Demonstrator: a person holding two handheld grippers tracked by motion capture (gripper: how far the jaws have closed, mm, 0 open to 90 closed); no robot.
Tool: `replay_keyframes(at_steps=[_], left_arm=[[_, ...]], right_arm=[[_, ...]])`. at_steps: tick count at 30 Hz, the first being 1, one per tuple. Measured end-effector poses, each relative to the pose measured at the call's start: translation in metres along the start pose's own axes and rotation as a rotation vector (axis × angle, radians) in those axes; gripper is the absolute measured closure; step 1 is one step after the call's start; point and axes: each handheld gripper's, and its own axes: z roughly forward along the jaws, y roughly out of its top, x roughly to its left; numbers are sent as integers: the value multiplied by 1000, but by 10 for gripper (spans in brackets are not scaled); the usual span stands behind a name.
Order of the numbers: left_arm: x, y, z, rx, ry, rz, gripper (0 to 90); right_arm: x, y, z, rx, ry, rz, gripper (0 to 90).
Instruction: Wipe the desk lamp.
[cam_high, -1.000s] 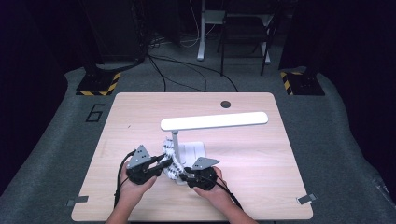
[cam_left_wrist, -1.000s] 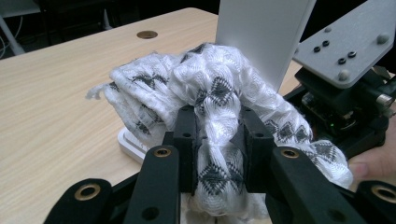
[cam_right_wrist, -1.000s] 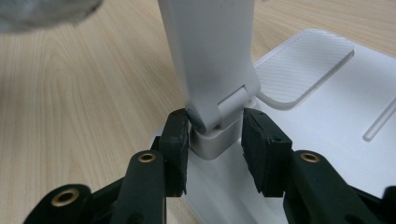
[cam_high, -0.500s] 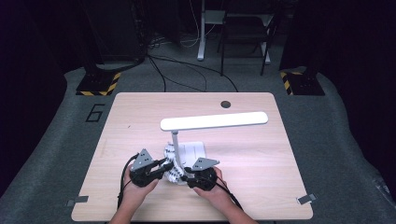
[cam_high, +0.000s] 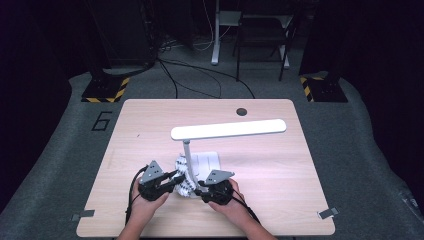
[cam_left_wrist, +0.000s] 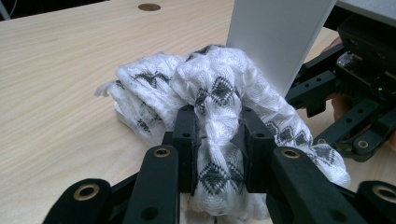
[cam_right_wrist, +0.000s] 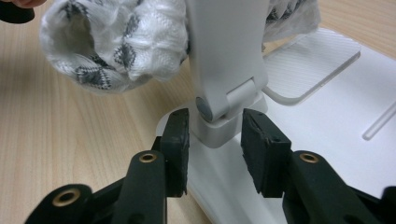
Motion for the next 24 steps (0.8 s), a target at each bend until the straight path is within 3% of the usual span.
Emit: replay_keyframes(at_steps=[7,9,10,15,24], left_arm=[[0,-2,1,-4,5,2,718],[0,-3,2,-3,5,-4,718],[0,-3,2,3,1,-3,718],[1,-4,3,-3,4,-9,718],[-1,-9,10,46,-3,-6,720]], right_arm=[[-5,0,-3,14,27,-5,693],[-7,0,-3,18,40,18,718],[-8,1,-3,21,48,0,732],[-7,1,-1,18,52,6,739],[-10,1,-1,12,81,27,751]])
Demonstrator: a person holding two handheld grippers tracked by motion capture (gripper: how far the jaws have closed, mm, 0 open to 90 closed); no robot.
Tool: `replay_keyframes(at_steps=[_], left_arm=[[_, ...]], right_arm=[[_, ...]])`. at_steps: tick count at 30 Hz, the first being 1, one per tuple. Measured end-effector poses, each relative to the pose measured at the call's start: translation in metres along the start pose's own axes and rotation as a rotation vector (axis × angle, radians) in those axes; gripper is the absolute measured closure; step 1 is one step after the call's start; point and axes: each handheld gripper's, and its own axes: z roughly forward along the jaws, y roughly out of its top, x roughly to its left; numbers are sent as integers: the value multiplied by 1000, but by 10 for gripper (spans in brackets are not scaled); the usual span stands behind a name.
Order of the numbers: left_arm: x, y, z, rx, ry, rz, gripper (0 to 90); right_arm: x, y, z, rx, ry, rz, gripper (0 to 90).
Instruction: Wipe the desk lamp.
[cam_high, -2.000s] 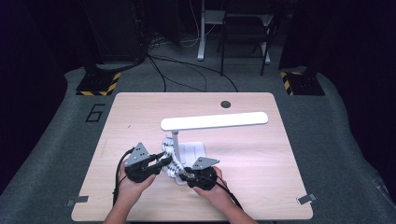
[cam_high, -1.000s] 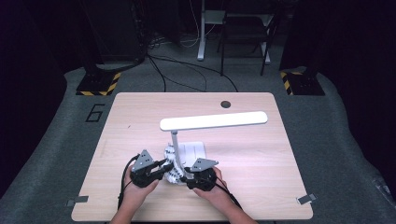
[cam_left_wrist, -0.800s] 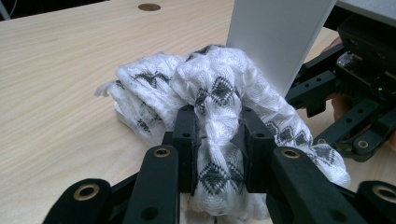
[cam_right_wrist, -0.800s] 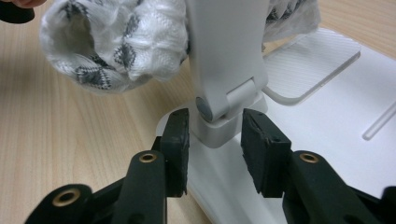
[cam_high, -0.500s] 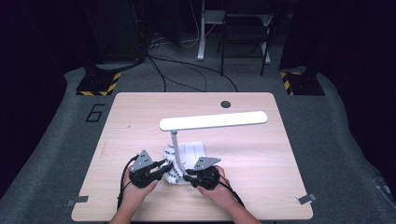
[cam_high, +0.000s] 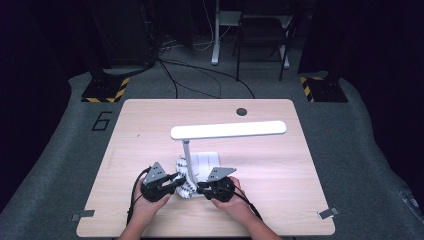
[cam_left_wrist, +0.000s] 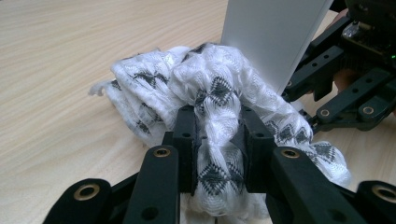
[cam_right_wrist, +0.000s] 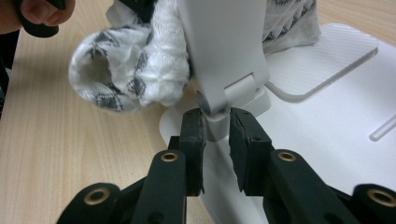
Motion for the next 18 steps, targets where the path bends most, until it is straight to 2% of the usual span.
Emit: replay_keyframes(at_steps=[3,6,10,18], left_arm=[[-1,-2,3,11,0,4,722],[-1,-7,8,52,-2,16,722],[-1,-11,14,78,-8,14,723],[-1,-14,19,106,-17,25,723]], right_arm=[[0,0,0,0,0,0,751],[0,0,0,0,-3,-1,751],[0,0,0,0,-2,1,751],[0,0,0,1,-6,-2,751]])
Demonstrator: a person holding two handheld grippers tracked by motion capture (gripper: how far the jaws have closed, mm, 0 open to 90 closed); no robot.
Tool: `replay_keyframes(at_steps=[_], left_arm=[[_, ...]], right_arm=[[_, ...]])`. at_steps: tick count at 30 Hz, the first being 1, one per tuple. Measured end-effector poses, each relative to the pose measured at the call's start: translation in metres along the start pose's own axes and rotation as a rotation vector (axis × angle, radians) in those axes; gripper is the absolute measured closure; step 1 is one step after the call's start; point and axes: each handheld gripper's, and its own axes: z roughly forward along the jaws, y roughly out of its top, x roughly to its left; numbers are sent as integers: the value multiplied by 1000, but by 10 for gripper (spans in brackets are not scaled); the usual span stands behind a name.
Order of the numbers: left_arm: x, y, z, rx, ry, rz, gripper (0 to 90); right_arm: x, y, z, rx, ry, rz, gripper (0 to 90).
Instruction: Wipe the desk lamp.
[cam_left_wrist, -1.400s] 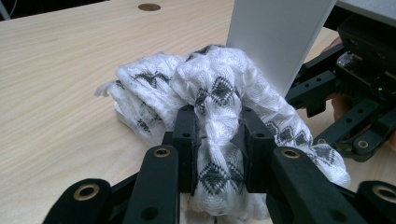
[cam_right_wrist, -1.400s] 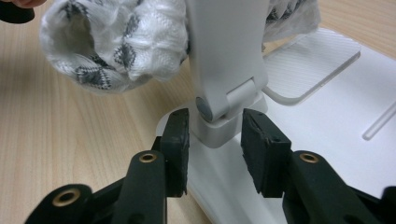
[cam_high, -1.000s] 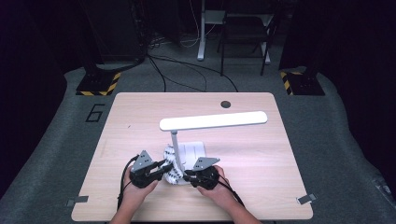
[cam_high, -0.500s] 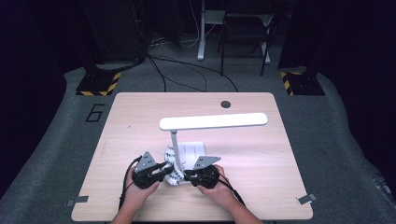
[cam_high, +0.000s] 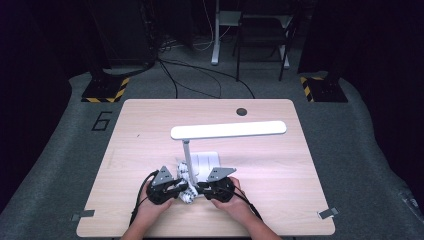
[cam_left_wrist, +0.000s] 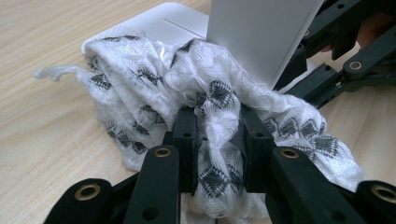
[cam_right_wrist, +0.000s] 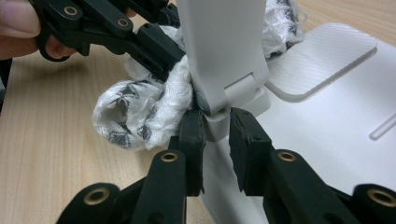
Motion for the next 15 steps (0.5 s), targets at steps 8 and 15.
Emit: replay_keyframes(at_steps=[8,15], left_arm=[[-3,5,-7,-13,3,15,727],[-4,16,-21,-71,-1,19,728]], right_arm=[[0,0,0,-1,2,5,751],[0,0,0,-1,2,7,750]])
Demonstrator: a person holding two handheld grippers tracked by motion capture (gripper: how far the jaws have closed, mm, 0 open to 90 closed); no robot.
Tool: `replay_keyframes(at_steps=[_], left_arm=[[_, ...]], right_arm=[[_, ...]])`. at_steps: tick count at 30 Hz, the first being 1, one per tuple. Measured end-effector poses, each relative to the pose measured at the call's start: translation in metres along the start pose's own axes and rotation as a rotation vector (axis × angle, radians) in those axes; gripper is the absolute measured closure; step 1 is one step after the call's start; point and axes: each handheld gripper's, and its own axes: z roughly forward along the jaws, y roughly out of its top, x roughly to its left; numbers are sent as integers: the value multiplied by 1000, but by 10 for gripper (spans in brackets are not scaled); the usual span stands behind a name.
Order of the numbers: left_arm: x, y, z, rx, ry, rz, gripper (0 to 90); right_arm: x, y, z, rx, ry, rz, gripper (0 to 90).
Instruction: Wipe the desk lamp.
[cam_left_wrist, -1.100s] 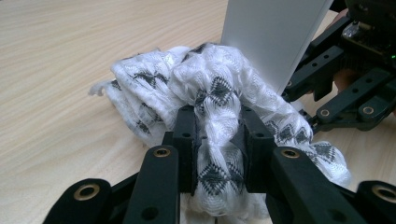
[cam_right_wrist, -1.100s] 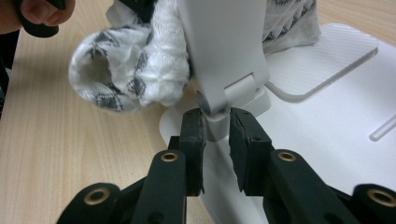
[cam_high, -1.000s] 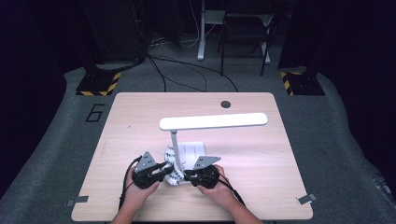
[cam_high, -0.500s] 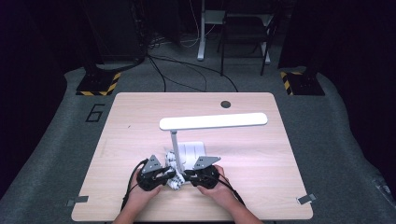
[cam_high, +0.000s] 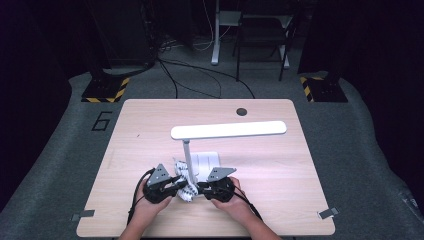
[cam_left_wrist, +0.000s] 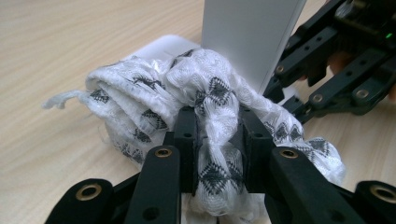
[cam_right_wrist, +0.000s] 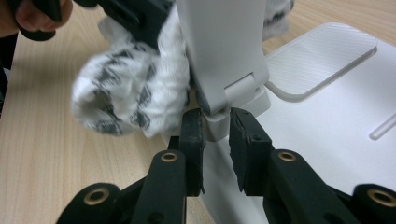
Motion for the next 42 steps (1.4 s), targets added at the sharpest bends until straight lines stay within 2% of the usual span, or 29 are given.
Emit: replay_keyframes(at_steps=[6,11,13,22,24,26,31,34,37,38,39,42], left_arm=[[-3,15,-16,-73,0,3,728],[-5,28,-27,-99,-6,17,728],[-5,32,-31,-117,-14,5,728],[-7,53,-46,-140,-11,34,728],[-7,58,-50,-128,-17,47,728],[-8,61,-51,-137,-17,41,727],[-9,75,-61,-163,-25,57,727],[-9,78,-65,-161,-29,62,727],[-7,81,-68,-183,-21,62,726],[-7,81,-68,-183,-21,62,726],[-5,82,-70,-187,-24,58,726],[-4,83,-71,-194,-23,61,726]], right_arm=[[0,0,0,0,-2,2,750],[0,0,0,1,0,4,750],[0,0,0,1,-1,4,750],[0,0,0,2,-2,6,750],[0,0,0,3,-3,6,750],[0,0,0,2,-3,8,749],[1,0,0,1,-8,11,749],[1,0,0,0,-10,9,748],[2,1,1,-6,-3,20,642],[2,1,1,-6,-3,20,642],[3,2,2,-5,-5,-1,605],[5,2,3,1,-15,4,566]])
